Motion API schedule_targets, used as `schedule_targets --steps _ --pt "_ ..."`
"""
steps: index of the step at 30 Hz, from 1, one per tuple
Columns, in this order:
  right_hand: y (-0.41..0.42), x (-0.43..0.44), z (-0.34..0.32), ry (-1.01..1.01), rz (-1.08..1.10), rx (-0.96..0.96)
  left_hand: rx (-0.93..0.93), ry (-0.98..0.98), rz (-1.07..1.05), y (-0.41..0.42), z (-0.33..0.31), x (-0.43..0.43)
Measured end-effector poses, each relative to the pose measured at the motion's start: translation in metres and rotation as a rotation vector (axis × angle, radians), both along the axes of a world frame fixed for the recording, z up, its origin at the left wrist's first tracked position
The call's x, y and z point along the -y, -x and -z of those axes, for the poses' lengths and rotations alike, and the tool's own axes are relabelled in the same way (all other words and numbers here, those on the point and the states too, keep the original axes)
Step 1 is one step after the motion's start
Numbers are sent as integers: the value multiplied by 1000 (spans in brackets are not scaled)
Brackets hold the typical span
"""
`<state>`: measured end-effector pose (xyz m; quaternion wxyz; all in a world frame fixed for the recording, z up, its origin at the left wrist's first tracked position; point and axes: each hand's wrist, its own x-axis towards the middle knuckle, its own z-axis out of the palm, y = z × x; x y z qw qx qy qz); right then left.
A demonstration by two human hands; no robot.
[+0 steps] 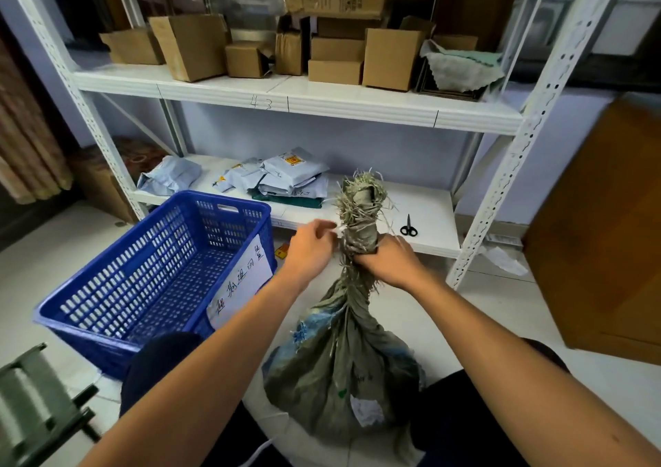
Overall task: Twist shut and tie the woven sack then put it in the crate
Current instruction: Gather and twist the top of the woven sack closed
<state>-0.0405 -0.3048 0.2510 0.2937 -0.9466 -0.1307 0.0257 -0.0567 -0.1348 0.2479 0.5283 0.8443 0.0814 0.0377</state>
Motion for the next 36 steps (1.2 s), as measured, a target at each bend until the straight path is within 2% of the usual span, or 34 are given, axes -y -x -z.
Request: schedule_targets --steps 3,6,9,13,16,19,24,29,32,36 --pt "-3 0 6 -64 144 -24 -110 -214 134 17 27 10" --pt "-5 -9 12 -118 249 -56 -150 -270 236 36 57 35" --pt "-8 -17 20 -211 256 -131 -163 -148 149 39 80 55" --pt "-13 -20 23 -303 146 -280 -133 -69 2 35 78 64" --pt "-17 -21 22 -276 15 -336 -192 87 -1 23 76 54" --pt "-21 -12 28 -290 -4 -356 -263 266 21 21 73 40" --pt "-13 5 59 -238 67 -318 -447 282 -7 25 77 23" --pt "6 2 89 -182 -118 -493 -521 290 -70 25 76 11" --pt "13 2 99 -151 -219 -483 -488 305 -99 18 82 2" --pt "12 -2 100 -152 -290 -436 -422 447 -133 6 97 0"
